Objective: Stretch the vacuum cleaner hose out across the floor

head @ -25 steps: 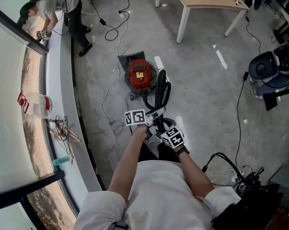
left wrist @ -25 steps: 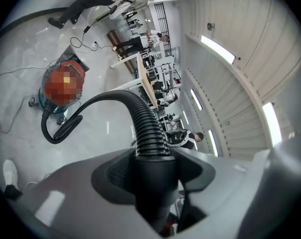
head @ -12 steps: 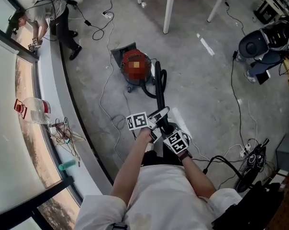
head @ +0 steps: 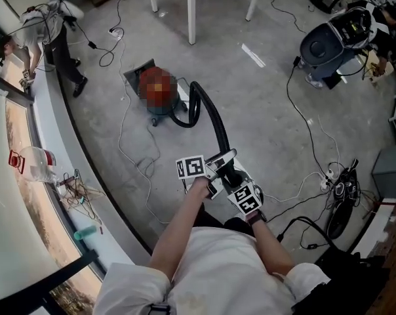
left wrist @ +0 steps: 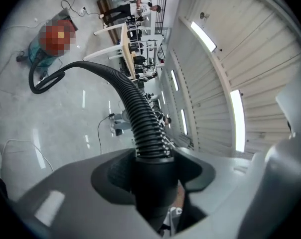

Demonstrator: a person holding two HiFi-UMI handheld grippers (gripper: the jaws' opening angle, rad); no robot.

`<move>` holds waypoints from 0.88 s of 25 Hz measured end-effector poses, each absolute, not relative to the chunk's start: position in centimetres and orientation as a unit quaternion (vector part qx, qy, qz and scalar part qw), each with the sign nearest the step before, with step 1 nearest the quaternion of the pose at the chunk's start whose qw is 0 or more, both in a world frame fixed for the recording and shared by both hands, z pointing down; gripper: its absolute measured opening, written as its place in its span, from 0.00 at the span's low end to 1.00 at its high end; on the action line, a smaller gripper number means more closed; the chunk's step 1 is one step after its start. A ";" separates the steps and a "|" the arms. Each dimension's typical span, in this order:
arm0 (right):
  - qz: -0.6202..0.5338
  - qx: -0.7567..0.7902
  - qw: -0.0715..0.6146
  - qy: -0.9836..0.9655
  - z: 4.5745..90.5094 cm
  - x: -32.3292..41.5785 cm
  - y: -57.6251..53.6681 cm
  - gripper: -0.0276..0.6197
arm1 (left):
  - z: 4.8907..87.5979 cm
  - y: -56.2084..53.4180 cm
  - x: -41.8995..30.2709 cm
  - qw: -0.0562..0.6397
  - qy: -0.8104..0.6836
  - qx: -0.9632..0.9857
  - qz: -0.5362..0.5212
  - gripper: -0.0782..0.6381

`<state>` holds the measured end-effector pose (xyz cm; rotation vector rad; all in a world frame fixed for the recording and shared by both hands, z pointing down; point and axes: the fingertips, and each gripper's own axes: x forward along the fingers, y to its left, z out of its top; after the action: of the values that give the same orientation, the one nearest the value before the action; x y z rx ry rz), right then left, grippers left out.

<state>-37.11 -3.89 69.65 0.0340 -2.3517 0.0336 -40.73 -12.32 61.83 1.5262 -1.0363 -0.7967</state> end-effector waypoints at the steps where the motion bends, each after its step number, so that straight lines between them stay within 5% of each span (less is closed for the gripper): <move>1: 0.014 0.027 0.381 -0.924 69.3 -35.3 -4.2 0.19 | 61.5 -12.7 -38.7 0.536 -0.428 0.650 -0.328 0.43; 7: 0.023 0.103 0.378 -0.920 68.7 -19.1 -7.2 0.19 | 60.9 -15.7 -21.5 0.543 -0.386 0.690 -0.283 0.43; 22: 0.083 0.383 0.432 -0.812 67.0 27.9 -7.6 0.21 | 61.2 -16.0 28.4 0.686 -0.143 0.698 -0.149 0.43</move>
<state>27.90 -7.63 66.97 0.9553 -2.0236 0.2062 28.36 -16.04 61.17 1.5631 -0.3198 -0.3339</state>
